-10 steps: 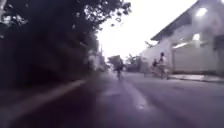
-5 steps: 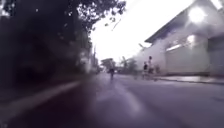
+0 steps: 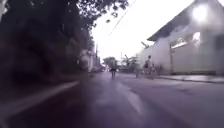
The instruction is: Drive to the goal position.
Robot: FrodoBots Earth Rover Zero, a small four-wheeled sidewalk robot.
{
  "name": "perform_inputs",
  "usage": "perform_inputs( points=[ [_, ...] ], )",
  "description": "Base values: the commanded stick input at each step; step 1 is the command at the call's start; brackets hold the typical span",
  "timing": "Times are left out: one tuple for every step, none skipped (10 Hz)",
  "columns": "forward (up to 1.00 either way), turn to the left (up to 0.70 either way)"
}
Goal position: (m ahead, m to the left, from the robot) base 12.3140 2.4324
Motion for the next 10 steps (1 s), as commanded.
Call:
perform_inputs(
  points=[
    [0.7,0.0],
    [0.7,0.0],
    [0.7,0.0],
    [0.7,0.0],
    [0.7,0.0],
    [0.7,0.0],
    [0.7,0.0],
    [0.7,0.0],
    [0.7,0.0],
    [0.7,0.0]
  ],
)
